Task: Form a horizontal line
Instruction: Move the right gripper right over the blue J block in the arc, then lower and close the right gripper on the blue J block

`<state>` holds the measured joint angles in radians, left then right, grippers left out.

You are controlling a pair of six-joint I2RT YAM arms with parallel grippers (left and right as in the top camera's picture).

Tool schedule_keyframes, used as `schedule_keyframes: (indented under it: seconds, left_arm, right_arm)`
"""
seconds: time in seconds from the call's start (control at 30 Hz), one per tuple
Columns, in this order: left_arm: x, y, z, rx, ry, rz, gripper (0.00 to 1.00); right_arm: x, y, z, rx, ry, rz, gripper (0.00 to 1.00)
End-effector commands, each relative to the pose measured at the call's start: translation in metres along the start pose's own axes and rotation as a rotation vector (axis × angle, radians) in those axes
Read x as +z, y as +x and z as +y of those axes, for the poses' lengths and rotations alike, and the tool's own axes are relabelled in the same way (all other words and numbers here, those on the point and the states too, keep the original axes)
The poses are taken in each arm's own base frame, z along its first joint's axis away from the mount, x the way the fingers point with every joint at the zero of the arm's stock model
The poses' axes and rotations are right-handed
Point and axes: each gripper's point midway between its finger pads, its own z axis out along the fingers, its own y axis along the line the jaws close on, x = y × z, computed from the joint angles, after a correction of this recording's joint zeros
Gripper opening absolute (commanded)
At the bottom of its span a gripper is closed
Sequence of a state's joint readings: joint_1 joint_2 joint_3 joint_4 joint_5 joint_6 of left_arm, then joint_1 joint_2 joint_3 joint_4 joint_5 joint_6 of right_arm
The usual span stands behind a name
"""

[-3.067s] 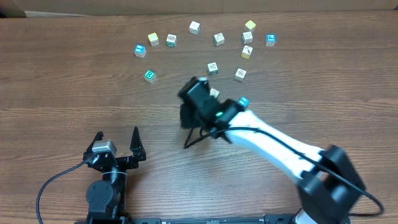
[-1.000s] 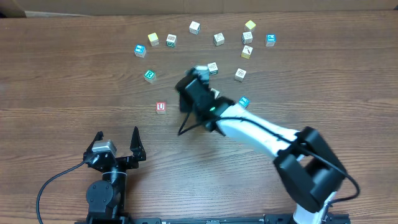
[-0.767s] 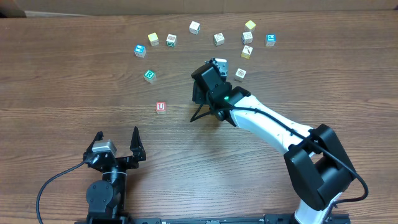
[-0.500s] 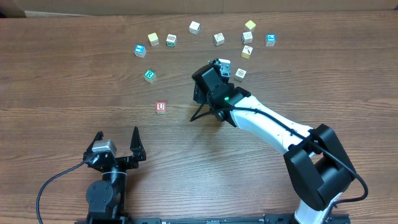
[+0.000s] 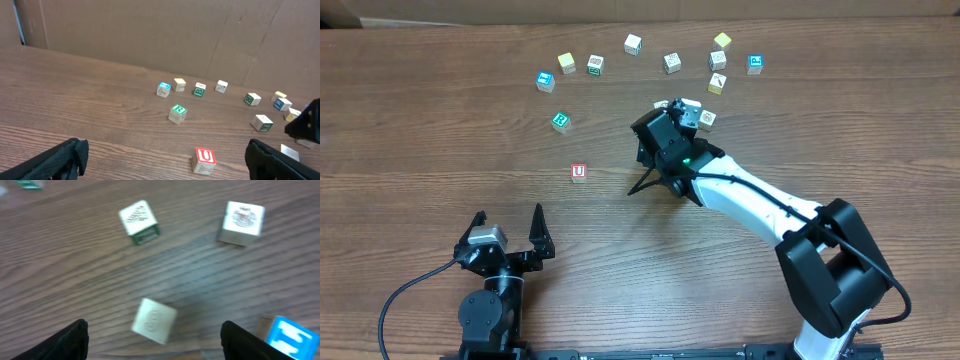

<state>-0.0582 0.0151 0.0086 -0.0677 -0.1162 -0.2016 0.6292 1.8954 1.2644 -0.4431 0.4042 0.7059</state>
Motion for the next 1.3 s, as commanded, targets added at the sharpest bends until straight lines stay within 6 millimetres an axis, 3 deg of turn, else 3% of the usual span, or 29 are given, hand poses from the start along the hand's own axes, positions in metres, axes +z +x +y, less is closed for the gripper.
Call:
schedule_keyframes:
  seconds: [0.0,0.23,0.53,0.7,0.83,0.93,1.07,1.27]
  left_arm:
    - [0.000,0.000,0.000,0.021,0.003,-0.005,1.00]
    - [0.000,0.000,0.000,0.021,0.004,-0.005,1.00]
    - [0.000,0.000,0.000,0.021,0.003,-0.005,1.00]
    - [0.000,0.000,0.000,0.021,0.003,-0.005,1.00]
    - [0.000,0.000,0.000,0.021,0.003,-0.005,1.00]
    - [0.000,0.000,0.000,0.021,0.004,-0.005,1.00]
    - [0.000,0.000,0.000,0.021,0.004,-0.005,0.99]
    - [0.000,0.000,0.000,0.021,0.004,-0.005,1.00]
  right_arm:
    - [0.003,-0.015,-0.027,0.085,0.059,-0.014,0.85]
    - [0.009,-0.018,-0.057,0.118,0.116,0.035,0.95]
    - [0.011,-0.011,-0.094,-0.107,0.192,0.134,1.00]
    - [0.011,0.016,-0.090,-0.346,-0.001,0.335,1.00]
    - [0.009,0.024,-0.095,-0.438,-0.064,0.400,0.99]
    - [0.009,0.022,-0.098,-0.499,-0.074,0.398,0.93]
    - [0.010,0.020,-0.097,-0.556,-0.088,0.388,0.61]
    - [0.011,0.017,-0.095,-0.570,-0.095,0.372,0.57]
